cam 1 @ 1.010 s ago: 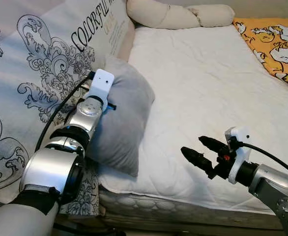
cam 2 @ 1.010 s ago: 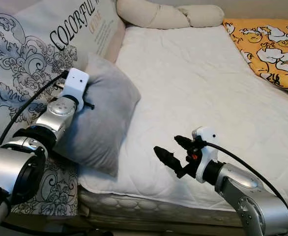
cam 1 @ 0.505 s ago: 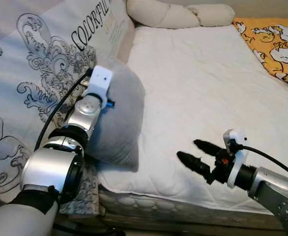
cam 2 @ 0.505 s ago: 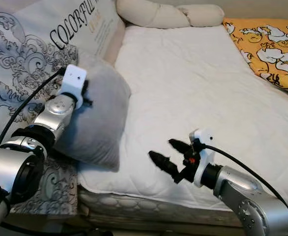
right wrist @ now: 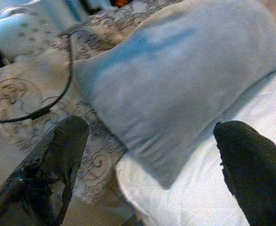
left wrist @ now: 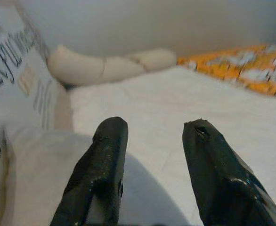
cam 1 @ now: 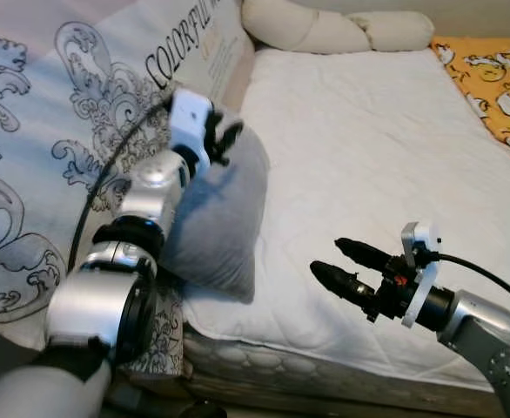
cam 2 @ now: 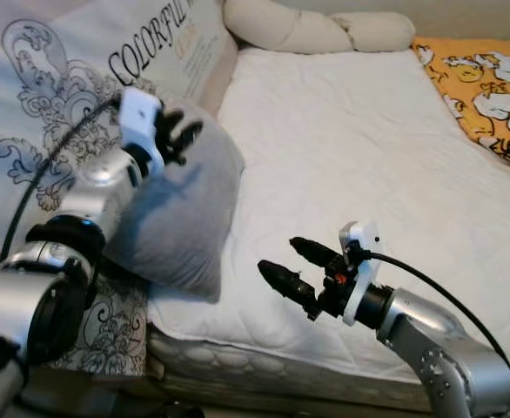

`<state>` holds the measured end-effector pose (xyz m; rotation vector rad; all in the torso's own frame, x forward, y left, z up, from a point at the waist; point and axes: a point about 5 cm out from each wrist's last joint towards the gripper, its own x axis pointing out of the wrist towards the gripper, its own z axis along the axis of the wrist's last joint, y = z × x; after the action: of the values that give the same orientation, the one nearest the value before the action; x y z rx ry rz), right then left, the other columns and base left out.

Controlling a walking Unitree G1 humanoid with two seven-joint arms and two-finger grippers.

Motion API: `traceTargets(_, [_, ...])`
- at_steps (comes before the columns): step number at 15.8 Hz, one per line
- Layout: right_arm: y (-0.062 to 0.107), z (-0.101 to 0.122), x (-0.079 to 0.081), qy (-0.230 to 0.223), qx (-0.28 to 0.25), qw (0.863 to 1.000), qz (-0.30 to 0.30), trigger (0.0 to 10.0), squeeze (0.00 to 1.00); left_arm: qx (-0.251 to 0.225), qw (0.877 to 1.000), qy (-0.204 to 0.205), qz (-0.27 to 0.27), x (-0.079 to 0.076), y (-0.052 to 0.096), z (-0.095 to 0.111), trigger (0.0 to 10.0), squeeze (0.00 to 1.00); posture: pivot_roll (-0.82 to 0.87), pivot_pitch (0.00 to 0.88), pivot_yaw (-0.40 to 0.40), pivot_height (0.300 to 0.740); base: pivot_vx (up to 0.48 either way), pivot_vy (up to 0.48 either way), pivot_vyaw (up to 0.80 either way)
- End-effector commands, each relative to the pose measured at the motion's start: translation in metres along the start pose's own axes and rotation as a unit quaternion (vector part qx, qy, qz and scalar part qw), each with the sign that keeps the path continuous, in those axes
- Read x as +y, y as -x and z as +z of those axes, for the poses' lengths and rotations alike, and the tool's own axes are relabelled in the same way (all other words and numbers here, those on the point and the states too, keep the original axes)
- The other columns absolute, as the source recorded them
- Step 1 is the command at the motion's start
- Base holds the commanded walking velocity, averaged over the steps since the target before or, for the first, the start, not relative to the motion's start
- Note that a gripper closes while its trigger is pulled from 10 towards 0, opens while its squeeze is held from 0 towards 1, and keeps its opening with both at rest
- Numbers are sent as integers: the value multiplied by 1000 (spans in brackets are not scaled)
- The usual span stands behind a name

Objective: Clean up the room

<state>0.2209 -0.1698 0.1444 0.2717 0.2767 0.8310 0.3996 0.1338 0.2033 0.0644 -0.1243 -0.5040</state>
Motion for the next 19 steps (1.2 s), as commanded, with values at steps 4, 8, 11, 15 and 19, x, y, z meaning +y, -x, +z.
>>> traceTargets(4, [0, -16, -19, -22, -18, 990, -140, 10000, 1000, -14, 999, 11, 36, -4, 40, -8, 10000, 1000, -134, 0, 53, 740, 0, 0, 0])
traceTargets(8, [-12, -31, -9, -31, -21, 980, -197, 10000, 1000, 29, 998, 48, 41, -45, 92, -23, 10000, 1000, -86, 0, 18, 740, 0, 0, 0])
traceTargets(11, [-18, -30, -9, -27, -58, 962, -266, 10000, 1000, 72, 991, 47, 103, -53, 134, -30, 10000, 1000, -84, 0, 24, 740, 0, -320, 0])
traceTargets(15, [-20, -28, -14, -17, -50, 958, -282, 10000, 1000, 125, 981, 29, 143, -49, 159, -43, 10000, 1000, -71, 0, 10, 740, 0, -480, 0])
traceTargets(19, [-23, -28, -19, -37, -61, 950, -303, 10000, 1000, 147, 976, 20, 157, -46, 166, -44, 10000, 1000, -68, 0, 9, 740, 0, -480, 0])
